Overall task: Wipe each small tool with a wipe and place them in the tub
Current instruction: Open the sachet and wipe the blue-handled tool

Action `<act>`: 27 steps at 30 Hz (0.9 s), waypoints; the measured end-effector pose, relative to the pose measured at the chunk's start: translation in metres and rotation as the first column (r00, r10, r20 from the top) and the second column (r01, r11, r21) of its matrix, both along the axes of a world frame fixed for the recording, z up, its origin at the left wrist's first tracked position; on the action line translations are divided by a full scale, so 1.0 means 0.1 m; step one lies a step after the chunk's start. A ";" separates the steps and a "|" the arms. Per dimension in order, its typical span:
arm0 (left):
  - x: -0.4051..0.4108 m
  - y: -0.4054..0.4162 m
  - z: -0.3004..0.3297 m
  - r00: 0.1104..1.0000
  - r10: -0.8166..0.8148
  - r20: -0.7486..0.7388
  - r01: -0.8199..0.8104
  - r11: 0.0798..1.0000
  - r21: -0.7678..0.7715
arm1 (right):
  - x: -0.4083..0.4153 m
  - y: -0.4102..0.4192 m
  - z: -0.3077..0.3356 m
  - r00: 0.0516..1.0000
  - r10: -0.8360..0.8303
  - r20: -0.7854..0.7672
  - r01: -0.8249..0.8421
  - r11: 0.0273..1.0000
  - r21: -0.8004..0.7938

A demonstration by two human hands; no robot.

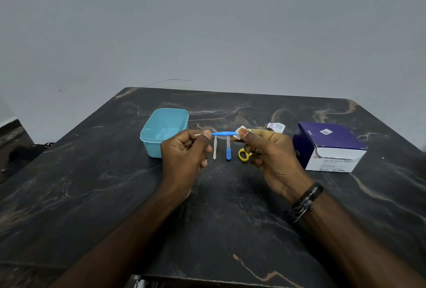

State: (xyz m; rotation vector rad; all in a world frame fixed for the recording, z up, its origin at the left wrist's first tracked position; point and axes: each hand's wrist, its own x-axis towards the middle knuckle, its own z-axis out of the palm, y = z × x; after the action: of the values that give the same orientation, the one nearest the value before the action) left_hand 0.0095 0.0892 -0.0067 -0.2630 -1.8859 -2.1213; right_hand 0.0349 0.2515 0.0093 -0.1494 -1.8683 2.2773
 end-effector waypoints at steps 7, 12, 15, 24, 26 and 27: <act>0.00 -0.02 0.01 1.000 -0.001 0.010 0.001 1.000 0.005 | -0.02 0.10 0.01 0.999 -0.049 -0.012 0.049 0.998 -0.030; -0.03 -0.05 -0.01 1.000 0.008 -0.003 -0.008 1.000 0.016 | -0.01 0.10 -0.02 0.999 0.032 -0.014 -0.031 0.997 0.073; -0.08 -0.08 -0.02 1.000 0.022 0.017 -0.024 0.996 0.082 | -0.01 0.06 -0.05 0.994 0.109 0.018 -0.111 0.976 0.189; -0.08 -0.06 -0.01 1.000 0.009 0.029 -0.012 0.995 0.102 | 0.06 -0.10 -0.11 0.951 0.273 0.148 -0.309 0.879 0.363; -0.05 -0.03 -0.02 1.000 -0.008 0.012 0.007 0.998 0.062 | 0.06 -0.11 -0.12 0.952 0.273 0.142 -0.306 0.881 0.360; -0.04 -0.01 -0.02 1.000 -0.022 0.001 0.022 0.999 0.042 | 0.05 -0.12 -0.12 0.956 0.262 0.132 -0.292 0.889 0.352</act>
State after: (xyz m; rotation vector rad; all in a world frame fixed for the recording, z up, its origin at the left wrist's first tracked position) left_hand 0.0059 0.0879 -0.0092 -0.2735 -1.8450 -2.1735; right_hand 0.0403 0.2399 -0.0022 0.0890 -2.4611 2.0534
